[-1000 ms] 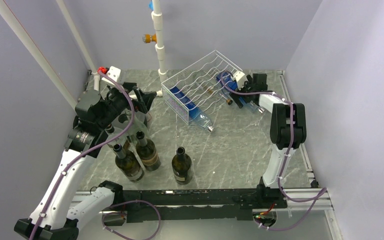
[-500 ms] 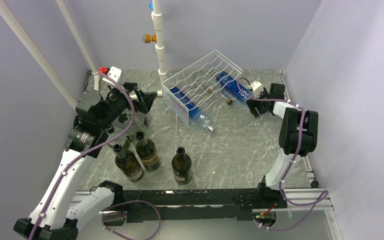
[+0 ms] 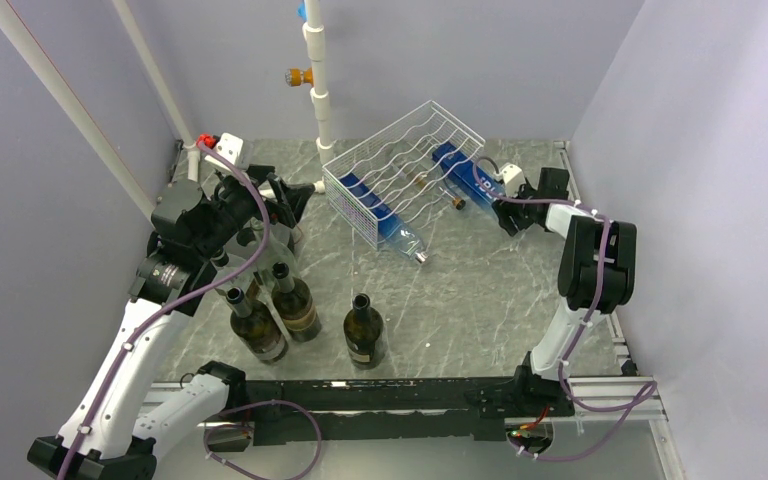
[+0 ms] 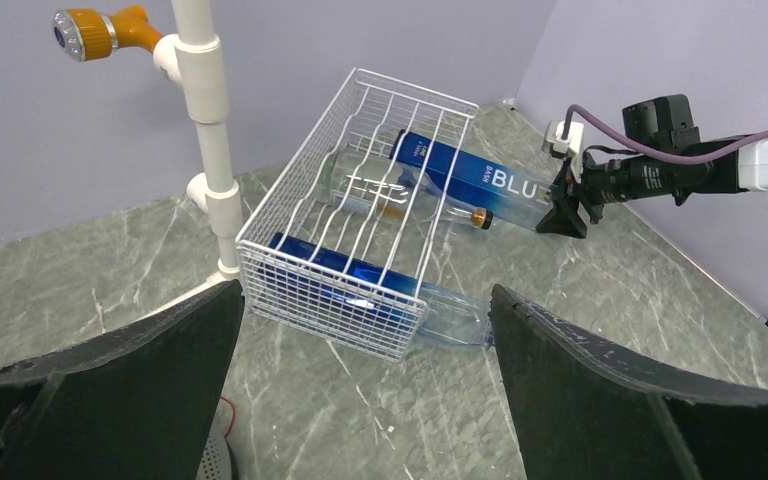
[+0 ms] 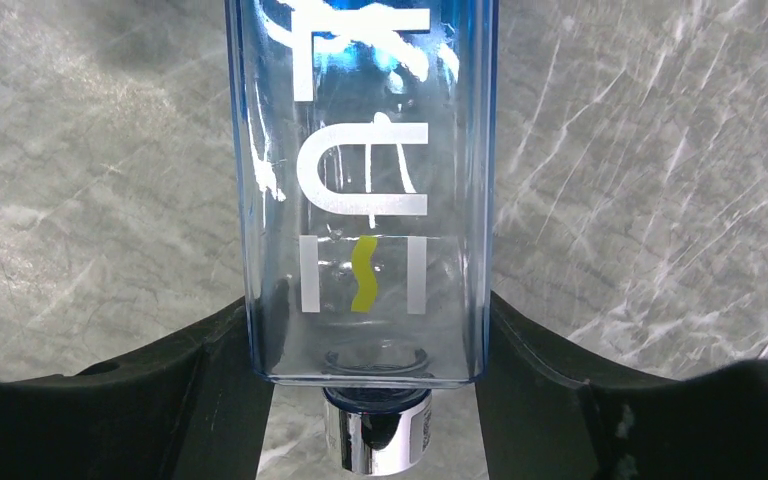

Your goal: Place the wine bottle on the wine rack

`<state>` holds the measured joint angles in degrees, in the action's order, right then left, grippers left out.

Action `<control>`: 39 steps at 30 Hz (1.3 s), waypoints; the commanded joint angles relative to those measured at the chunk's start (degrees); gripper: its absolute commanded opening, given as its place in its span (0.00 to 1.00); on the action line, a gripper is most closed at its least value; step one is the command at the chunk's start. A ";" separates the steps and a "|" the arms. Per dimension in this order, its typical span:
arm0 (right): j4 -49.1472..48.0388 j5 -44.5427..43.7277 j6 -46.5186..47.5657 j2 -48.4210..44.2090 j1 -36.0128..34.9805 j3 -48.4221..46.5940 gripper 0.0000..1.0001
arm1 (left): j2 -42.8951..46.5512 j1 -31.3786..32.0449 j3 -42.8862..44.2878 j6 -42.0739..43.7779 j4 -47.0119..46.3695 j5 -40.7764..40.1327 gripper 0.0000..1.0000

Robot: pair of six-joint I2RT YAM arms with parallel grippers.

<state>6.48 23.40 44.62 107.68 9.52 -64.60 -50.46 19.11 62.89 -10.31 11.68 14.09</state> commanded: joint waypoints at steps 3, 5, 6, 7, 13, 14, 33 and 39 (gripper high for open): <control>-0.77 5.28 -0.39 1.17 -1.57 -6.61 0.16 | 0.01 0.22 1.52 -0.13 -1.66 0.33 0.99; -1.10 5.08 -1.01 1.87 -2.02 -7.81 0.14 | 0.08 0.22 1.45 0.00 -1.66 0.16 1.00; -1.19 4.82 -1.58 2.30 -2.31 -8.64 0.14 | 0.09 0.22 1.44 -0.01 -1.66 0.09 1.00; -1.08 5.17 -1.94 2.83 -2.50 -9.34 0.13 | 0.10 0.22 1.39 -0.06 -1.66 0.07 0.99; -2.35 6.01 -5.18 6.12 -4.24 -12.83 0.13 | 0.10 0.22 1.42 0.05 -1.67 -0.02 1.00; -2.35 5.78 -5.55 6.74 -4.54 -13.53 0.13 | -0.03 0.22 1.42 0.07 -1.66 -0.02 0.99; -1.52 2.72 -7.67 12.99 -7.83 -21.39 0.31 | -0.26 0.13 1.62 -0.27 -1.75 0.67 0.99; -0.69 2.00 -7.68 12.15 -7.91 -20.40 0.66 | -0.08 0.13 1.53 -0.36 -1.82 0.81 1.00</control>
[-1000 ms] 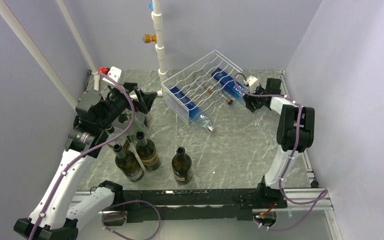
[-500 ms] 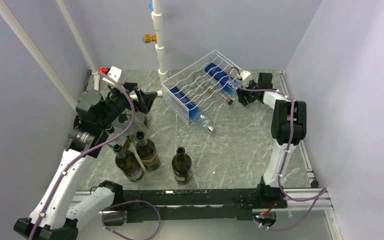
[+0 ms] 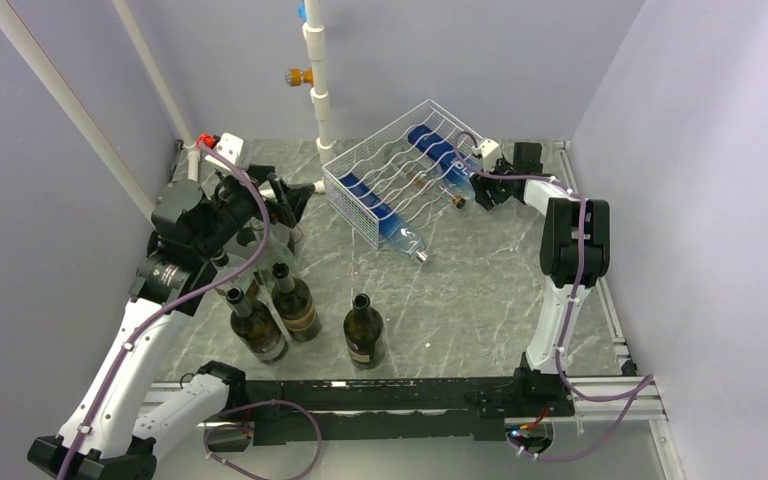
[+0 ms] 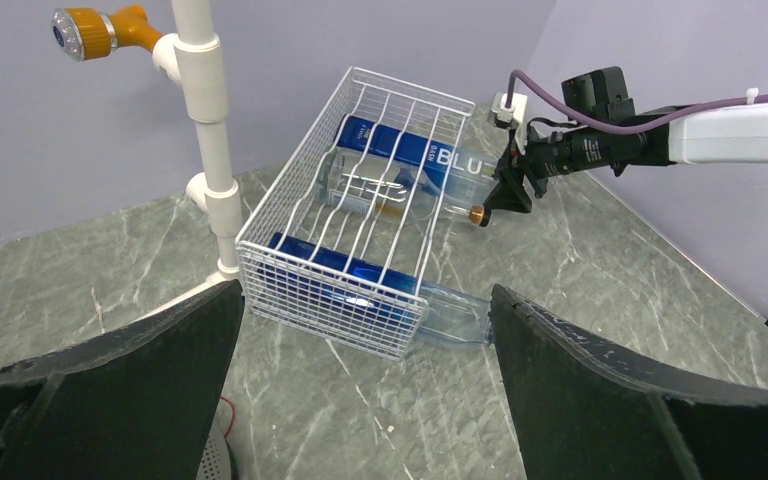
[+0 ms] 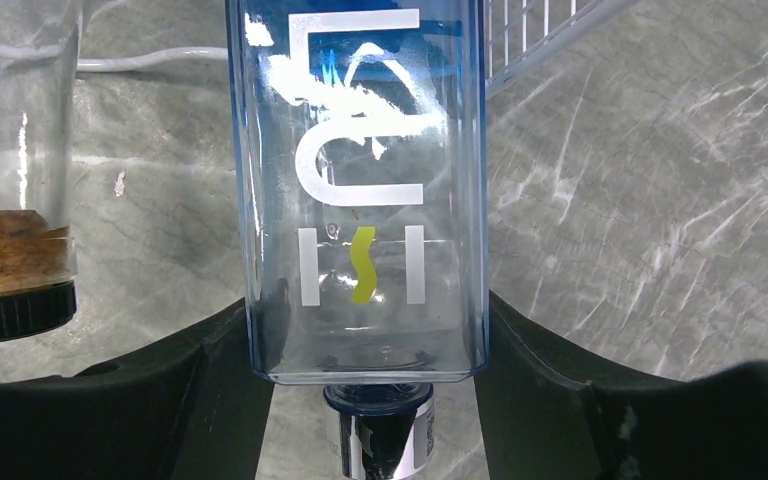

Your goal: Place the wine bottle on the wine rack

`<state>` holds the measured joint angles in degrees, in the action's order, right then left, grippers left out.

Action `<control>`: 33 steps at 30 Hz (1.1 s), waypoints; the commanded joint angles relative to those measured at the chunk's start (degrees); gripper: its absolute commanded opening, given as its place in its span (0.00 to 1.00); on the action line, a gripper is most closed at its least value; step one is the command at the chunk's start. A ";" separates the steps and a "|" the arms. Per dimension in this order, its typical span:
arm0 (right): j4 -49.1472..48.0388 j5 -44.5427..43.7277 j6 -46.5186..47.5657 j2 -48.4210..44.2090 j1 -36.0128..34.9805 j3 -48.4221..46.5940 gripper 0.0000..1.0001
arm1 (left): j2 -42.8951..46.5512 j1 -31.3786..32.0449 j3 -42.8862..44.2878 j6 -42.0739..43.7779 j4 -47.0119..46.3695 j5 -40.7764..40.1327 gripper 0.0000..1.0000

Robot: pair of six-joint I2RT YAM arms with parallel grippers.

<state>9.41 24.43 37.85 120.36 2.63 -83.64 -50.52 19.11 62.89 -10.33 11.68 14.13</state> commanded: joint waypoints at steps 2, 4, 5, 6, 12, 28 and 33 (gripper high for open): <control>-3.64 0.90 -0.63 -1.37 -0.97 -0.22 0.72 | 0.06 0.13 1.50 -0.34 -1.82 0.84 1.00; -3.74 0.73 -0.50 -2.32 -1.01 1.03 0.89 | 0.20 0.13 1.52 -0.33 -1.92 0.77 0.99; -4.24 0.56 -0.68 -2.99 -0.97 2.03 0.98 | 0.24 0.13 1.53 -0.35 -1.86 0.73 1.00; -4.69 0.65 -0.79 -3.62 -0.94 2.88 0.99 | 0.25 0.13 1.53 -0.39 -1.80 0.72 0.99; -6.54 -2.30 -4.01 -8.64 -0.66 7.75 1.00 | 0.69 0.13 1.52 -0.31 -1.73 0.37 1.00; -16.99 -16.40 -41.33 -36.65 -6.77 29.32 1.00 | 1.30 2.59 1.19 1.39 -1.34 -3.51 1.00; -14.97 -23.65 -43.20 -45.08 -18.35 32.86 1.00 | 2.19 2.82 1.19 1.86 -1.07 -5.95 0.99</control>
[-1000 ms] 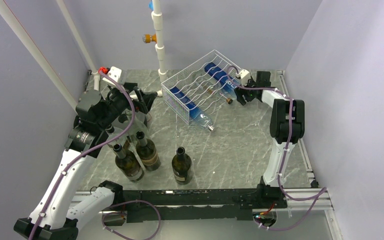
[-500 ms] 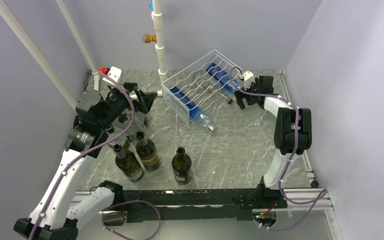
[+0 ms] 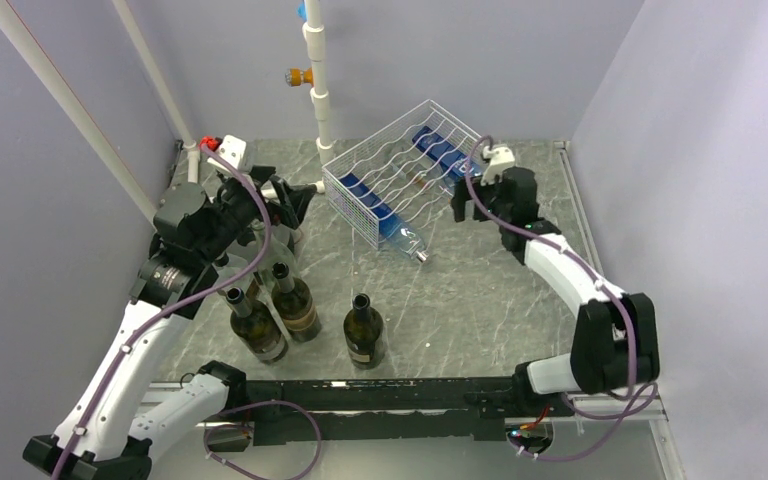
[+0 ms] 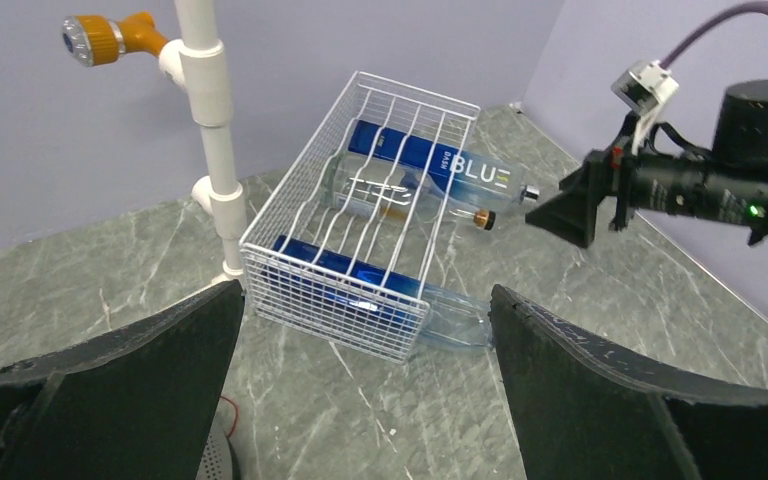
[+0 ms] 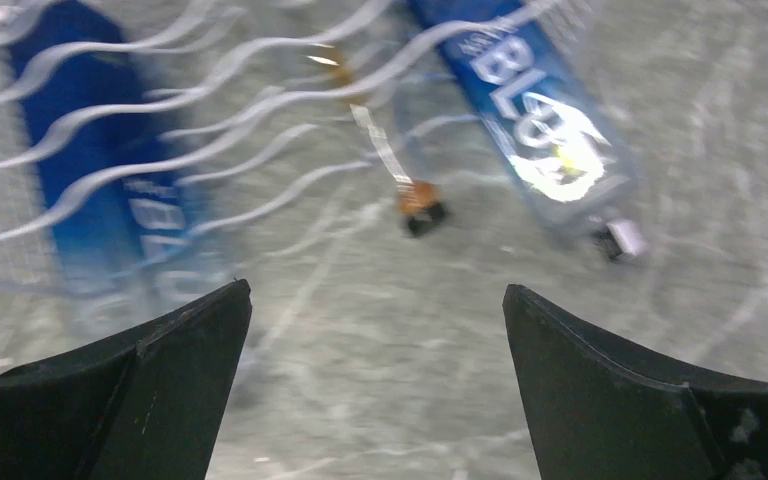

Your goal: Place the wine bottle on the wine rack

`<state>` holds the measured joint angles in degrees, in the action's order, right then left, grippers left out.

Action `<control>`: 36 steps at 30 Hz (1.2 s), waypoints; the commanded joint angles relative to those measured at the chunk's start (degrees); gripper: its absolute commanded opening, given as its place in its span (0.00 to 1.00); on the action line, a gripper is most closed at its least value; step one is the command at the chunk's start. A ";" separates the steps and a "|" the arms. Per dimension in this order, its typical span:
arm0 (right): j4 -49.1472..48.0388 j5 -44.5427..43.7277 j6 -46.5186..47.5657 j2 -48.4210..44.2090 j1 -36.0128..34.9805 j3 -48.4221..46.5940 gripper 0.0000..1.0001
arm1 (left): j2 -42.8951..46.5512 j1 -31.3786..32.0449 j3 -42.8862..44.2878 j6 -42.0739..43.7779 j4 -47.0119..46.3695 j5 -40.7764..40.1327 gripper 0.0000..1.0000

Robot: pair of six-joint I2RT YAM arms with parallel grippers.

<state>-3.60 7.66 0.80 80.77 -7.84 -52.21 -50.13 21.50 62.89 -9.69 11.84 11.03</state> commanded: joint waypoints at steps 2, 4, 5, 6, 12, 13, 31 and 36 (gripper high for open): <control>2.14 -8.84 -10.76 -6.34 -10.84 -0.85 1.00 | 2.84 0.98 0.60 2.31 -1.54 -4.74 0.99; 11.44 -5.79 -14.54 -4.82 -12.00 -6.98 1.00 | 3.86 1.34 -0.46 3.22 -2.47 -6.82 1.00; 16.05 -4.44 -14.98 -3.73 -13.00 -10.73 1.00 | 4.30 1.43 -0.83 3.53 -2.81 -7.68 0.99; 21.48 -4.60 -14.31 -2.79 -15.09 -14.96 1.00 | 4.77 1.44 -1.17 3.84 -3.08 -8.25 1.00; 26.15 -16.69 -9.92 -9.99 -29.24 -16.74 1.00 | 6.41 1.62 -3.10 5.24 -4.72 -10.59 1.00; 27.73 -14.55 -10.17 -11.10 -29.85 -17.54 1.00 | 6.56 1.70 -3.32 5.55 -4.87 -10.83 1.00; 22.33 6.87 -14.51 -28.07 -41.15 -11.69 0.95 | 6.76 2.23 -5.68 10.44 -6.42 -15.01 0.99; 20.24 -3.02 -15.84 -27.85 -49.63 -8.36 0.94 | 6.76 2.50 -5.63 11.04 -6.59 -14.95 0.98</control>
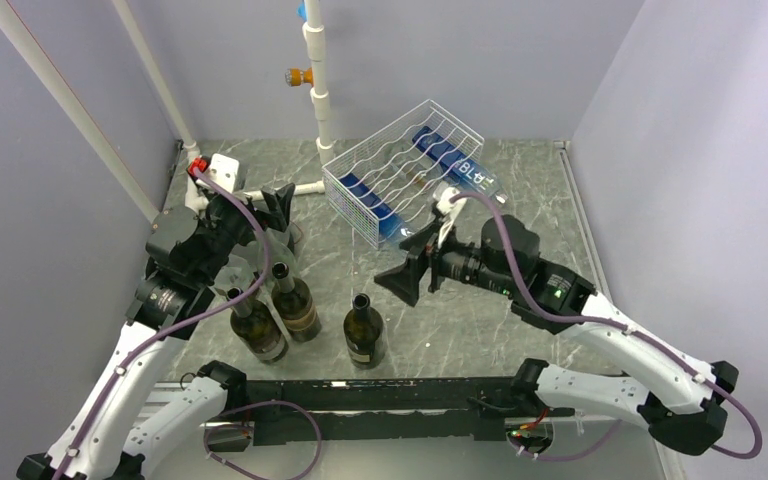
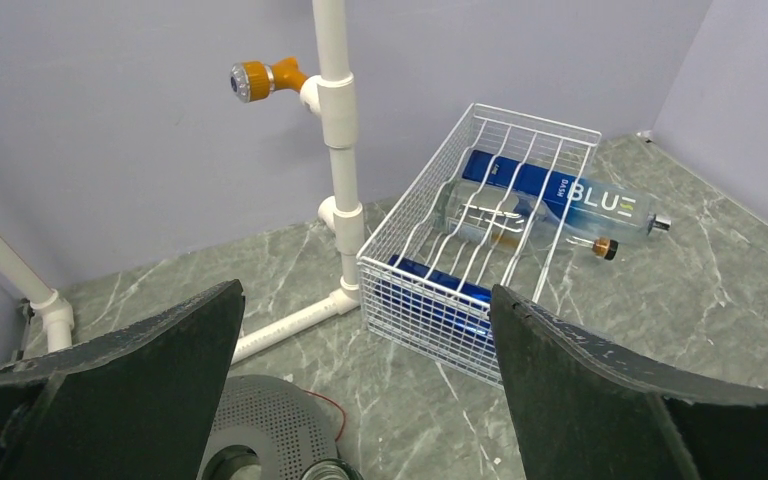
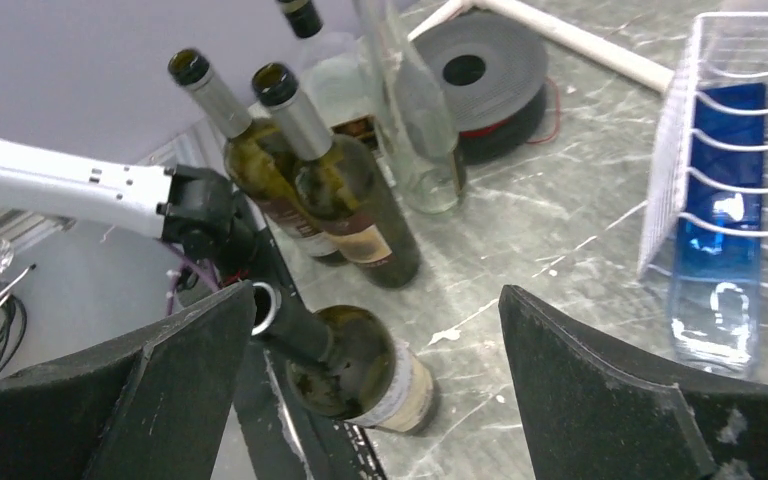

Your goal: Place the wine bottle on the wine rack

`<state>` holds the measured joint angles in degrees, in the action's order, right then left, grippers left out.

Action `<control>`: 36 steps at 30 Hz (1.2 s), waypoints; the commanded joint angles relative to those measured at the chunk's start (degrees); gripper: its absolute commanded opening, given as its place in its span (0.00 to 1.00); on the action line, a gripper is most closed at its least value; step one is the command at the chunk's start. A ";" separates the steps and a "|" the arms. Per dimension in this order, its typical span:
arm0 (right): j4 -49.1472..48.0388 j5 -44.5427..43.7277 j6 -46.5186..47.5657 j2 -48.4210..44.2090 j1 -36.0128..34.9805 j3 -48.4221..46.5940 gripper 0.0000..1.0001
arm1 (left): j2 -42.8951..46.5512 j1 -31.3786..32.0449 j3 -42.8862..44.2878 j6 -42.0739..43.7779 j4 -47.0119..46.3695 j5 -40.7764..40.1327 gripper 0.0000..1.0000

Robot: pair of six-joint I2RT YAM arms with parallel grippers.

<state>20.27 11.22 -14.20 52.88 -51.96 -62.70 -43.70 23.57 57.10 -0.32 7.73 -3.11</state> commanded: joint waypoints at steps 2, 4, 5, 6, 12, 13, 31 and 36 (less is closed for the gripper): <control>-4.27 -12.58 -1.36 1.06 -10.58 2.77 0.93 | 0.35 0.42 0.74 1.38 -1.87 0.10 0.98; -5.02 -18.97 -1.74 2.51 -15.56 2.95 0.92 | 0.74 0.42 0.98 0.93 -1.84 1.54 0.99; -5.89 -21.98 -1.86 2.84 -18.26 3.38 0.92 | 0.80 0.49 0.95 0.71 -1.88 2.39 0.99; -7.07 -25.03 -2.07 3.03 -20.24 3.97 0.92 | 0.84 0.57 0.80 0.67 -2.11 3.23 0.99; -8.65 -38.12 -3.11 7.75 -28.54 3.68 0.93 | -1.11 1.48 1.68 0.72 -1.29 6.69 0.99; -7.83 -40.23 -2.85 9.20 -29.73 3.07 0.93 | -1.37 1.82 1.70 0.68 -1.39 7.17 0.99; 3.47 -59.27 -12.86 20.61 -33.82 -2.78 0.69 | -3.22 5.83 3.35 -2.00 0.06 11.55 0.99; 3.19 -59.85 -13.75 20.31 -33.82 -1.72 0.57 | -2.82 6.22 3.45 -2.19 0.09 11.34 0.99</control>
<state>23.99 -46.24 -25.82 74.81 -85.67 -64.64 -47.05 29.39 58.11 -1.37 8.49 7.29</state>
